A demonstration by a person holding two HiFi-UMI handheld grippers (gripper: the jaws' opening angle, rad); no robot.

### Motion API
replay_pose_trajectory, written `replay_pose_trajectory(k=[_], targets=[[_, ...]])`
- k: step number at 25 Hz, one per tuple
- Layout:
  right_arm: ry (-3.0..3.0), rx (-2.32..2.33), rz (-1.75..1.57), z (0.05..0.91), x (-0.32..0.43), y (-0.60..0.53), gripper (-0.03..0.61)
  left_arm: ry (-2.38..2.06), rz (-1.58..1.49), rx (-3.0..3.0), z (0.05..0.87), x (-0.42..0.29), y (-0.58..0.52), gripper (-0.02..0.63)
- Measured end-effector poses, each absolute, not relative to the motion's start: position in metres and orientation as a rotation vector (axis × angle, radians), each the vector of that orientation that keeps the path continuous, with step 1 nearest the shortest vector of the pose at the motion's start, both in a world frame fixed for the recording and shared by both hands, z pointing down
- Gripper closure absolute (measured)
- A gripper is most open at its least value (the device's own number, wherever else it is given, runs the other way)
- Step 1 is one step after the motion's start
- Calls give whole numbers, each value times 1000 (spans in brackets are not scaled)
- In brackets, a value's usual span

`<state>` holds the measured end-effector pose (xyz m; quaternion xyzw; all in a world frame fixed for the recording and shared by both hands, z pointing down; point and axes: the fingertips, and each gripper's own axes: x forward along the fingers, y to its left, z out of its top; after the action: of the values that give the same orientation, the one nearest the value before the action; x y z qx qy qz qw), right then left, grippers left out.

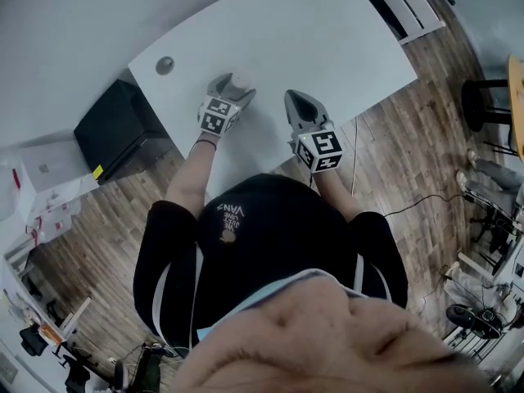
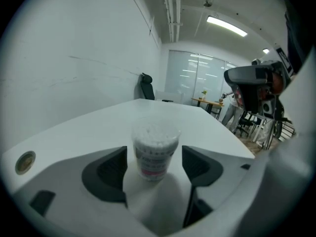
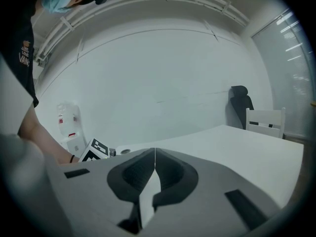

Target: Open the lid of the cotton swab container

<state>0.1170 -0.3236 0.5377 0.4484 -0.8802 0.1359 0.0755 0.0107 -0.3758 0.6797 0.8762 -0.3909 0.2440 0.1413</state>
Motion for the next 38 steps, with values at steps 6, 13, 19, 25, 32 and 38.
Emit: replay_pose_trajectory(k=[6,13,19,25,32,38], targets=[[-2633,1353,413,539,119,-323,566,-1160,764,2515,686,8,-378,291],[-2630,1348,411,540,117,-325,566,-1164,773,2522,689,3,-380,348],[-2631,1346,403,539,115,-324,566,-1156,766,2541,685,4,-379,351],[-2638,1335,386,536,111,-323,566,-1166,715,2576,664,3,-380,354],[-2663,1318,349,527,102,-323,566,-1183,646,2613,637,2,-378,354],[-2695,1305,317,514,93,-317,566,-1201,602,2631,606,0,-368,354]])
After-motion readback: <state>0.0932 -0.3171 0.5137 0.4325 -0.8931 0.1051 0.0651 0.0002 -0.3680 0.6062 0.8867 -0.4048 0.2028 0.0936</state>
